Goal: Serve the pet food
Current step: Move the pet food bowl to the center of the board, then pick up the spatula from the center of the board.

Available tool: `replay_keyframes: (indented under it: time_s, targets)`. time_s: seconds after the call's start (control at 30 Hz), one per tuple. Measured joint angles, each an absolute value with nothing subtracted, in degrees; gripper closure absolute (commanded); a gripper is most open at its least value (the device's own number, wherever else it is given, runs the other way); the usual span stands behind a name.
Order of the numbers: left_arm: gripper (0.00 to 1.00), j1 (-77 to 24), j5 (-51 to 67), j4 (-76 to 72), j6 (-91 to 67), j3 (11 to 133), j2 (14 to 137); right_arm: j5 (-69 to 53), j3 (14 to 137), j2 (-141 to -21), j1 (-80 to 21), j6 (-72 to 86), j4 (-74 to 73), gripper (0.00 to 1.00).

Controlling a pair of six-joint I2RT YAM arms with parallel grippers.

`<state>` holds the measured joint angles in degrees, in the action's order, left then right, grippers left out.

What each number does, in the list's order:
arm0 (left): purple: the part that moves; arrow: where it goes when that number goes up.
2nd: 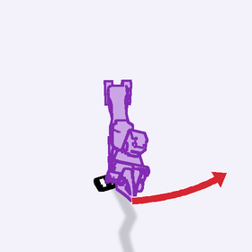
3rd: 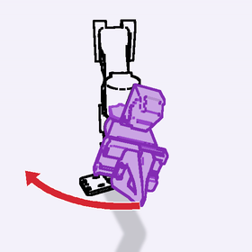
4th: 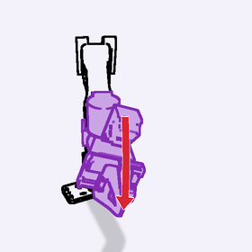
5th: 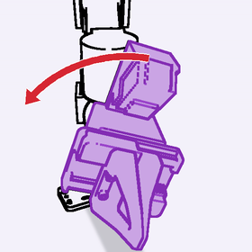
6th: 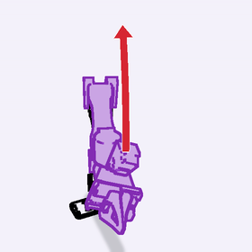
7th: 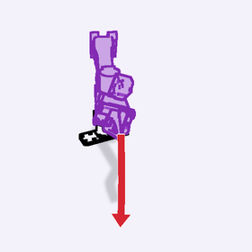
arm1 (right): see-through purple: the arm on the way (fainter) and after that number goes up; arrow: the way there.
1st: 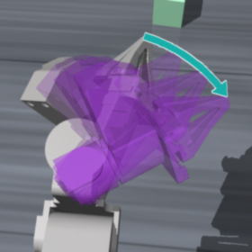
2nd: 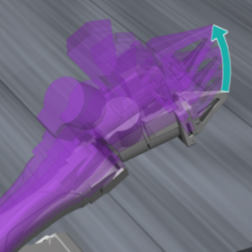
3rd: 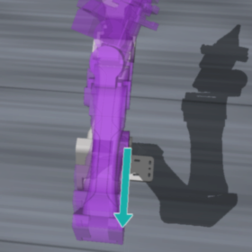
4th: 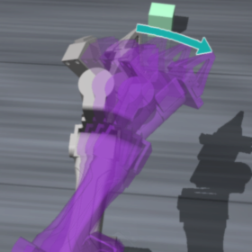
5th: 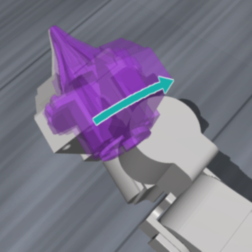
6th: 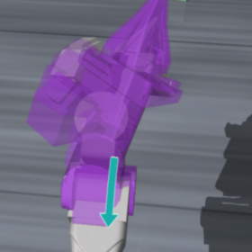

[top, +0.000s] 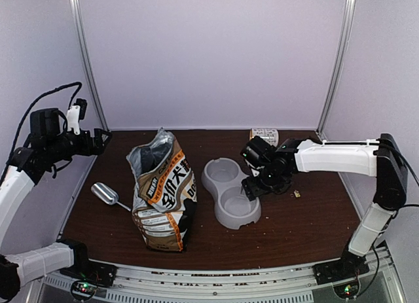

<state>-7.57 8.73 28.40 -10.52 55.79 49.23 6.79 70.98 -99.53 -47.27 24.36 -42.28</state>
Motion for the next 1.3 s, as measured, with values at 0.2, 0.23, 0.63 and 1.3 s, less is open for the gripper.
replay_keyframes:
  time_s: [0.2, 0.23, 0.63, 1.3]
  targets:
    - [0.02, -7.6, 2.6, 28.8, -18.8, 51.1, 45.7, 7.3, 72.1, -93.8, -47.3, 24.4, -42.3, 0.21]
    - [0.02, -7.5, 1.3, 29.3, -20.5, 49.1, 44.6, 7.3, 72.1, -93.1, -47.3, 24.4, -42.2, 0.21]
    - [0.16, 7.6, 1.0, 28.2, -40.9, 23.8, 39.2, 6.3, 67.5, -81.9, -46.9, 24.6, -36.8, 0.20]
    - [0.42, 10.4, 1.8, 16.2, -48.3, 17.1, 46.0, 2.4, 60.4, -75.2, -44.6, 26.2, -30.0, 0.20]
